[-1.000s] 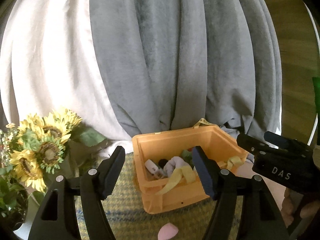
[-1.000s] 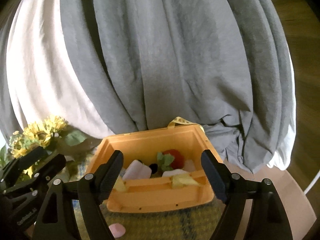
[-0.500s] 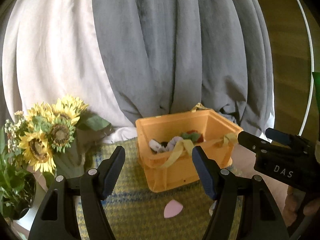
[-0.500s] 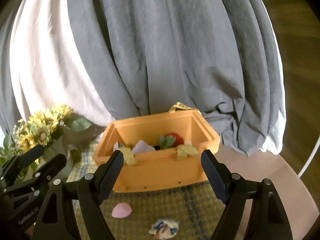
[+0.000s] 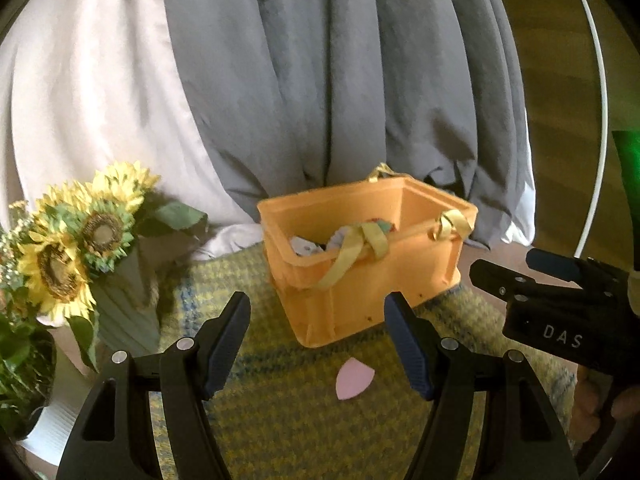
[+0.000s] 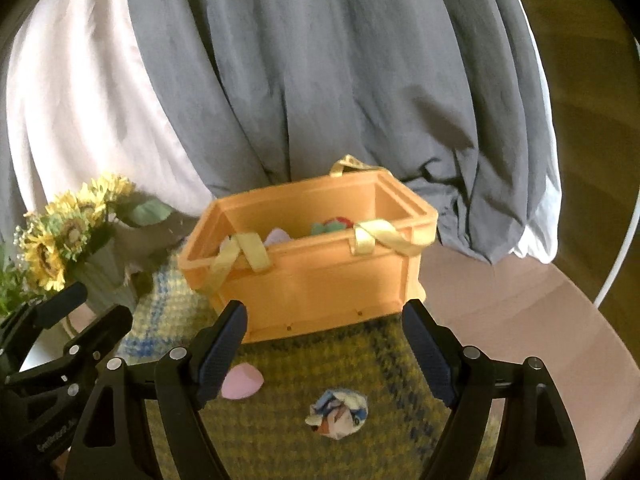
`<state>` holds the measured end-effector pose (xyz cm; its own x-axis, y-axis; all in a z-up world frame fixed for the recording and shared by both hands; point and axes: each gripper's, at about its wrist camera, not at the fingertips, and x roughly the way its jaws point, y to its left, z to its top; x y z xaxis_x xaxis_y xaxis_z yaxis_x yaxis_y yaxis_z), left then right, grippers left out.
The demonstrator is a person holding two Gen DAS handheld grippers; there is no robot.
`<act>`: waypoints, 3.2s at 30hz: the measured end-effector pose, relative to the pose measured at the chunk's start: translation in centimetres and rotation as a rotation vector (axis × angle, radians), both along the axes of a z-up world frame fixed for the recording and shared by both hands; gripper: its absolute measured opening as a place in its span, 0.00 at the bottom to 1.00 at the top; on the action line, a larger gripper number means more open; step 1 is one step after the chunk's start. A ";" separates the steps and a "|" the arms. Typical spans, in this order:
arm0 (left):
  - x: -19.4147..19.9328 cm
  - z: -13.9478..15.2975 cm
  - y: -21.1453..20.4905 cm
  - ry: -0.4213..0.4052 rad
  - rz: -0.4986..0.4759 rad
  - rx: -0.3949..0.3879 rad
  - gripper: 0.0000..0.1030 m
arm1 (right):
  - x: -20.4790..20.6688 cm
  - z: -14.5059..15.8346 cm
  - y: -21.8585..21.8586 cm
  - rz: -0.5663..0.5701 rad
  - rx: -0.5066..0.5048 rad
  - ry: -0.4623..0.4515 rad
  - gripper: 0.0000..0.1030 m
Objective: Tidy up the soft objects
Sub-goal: 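Move both tools back to the pink sponge and crumpled printed cloth, then grasp the pink sponge with the left tool while the right tool grasps the printed cloth, then carry the sponge with the left tool while the right tool carries the cloth over the crate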
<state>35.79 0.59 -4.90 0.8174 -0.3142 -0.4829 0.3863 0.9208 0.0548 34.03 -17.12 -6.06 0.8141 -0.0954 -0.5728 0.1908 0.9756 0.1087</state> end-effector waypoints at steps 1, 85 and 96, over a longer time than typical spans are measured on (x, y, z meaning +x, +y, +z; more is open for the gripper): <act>0.1 -0.3 0.0 0.007 -0.007 0.003 0.66 | 0.0 -0.3 0.0 -0.005 0.002 0.009 0.78; 1.7 -3.9 -3.4 0.165 -0.091 -0.057 0.35 | -0.4 -4.8 -1.8 0.004 0.097 0.110 0.46; -0.4 0.3 -4.0 0.063 -0.061 -0.095 0.35 | -1.7 -0.7 -2.6 0.031 0.075 0.002 0.46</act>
